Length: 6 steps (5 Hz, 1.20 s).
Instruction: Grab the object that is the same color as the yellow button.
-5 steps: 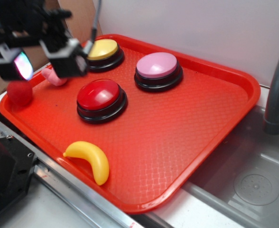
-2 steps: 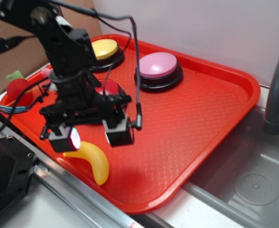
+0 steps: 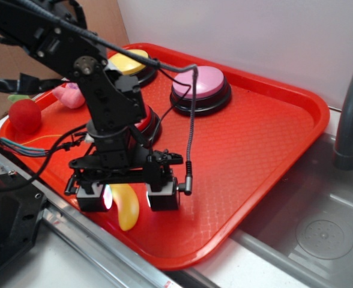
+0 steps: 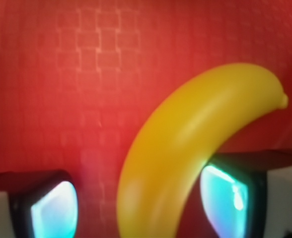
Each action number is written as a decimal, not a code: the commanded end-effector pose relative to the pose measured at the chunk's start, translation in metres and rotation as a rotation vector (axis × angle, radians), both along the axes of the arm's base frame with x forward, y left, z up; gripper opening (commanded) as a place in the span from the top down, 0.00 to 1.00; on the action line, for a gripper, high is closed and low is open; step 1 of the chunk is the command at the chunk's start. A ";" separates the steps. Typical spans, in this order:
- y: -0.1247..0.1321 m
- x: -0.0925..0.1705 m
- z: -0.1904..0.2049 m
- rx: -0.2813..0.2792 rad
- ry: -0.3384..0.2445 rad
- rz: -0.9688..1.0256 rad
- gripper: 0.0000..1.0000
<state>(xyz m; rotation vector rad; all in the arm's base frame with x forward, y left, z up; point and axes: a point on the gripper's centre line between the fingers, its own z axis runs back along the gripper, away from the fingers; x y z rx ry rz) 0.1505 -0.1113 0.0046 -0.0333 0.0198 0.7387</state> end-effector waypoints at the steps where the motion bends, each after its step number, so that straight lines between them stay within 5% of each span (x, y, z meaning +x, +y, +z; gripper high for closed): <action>1: 0.008 0.012 -0.006 0.012 -0.025 0.007 0.00; 2: 0.009 0.013 -0.008 0.020 -0.028 0.016 1.00; 4: 0.016 0.018 0.016 0.014 -0.035 -0.094 1.00; 6: 0.041 0.034 0.097 -0.023 -0.017 -0.481 1.00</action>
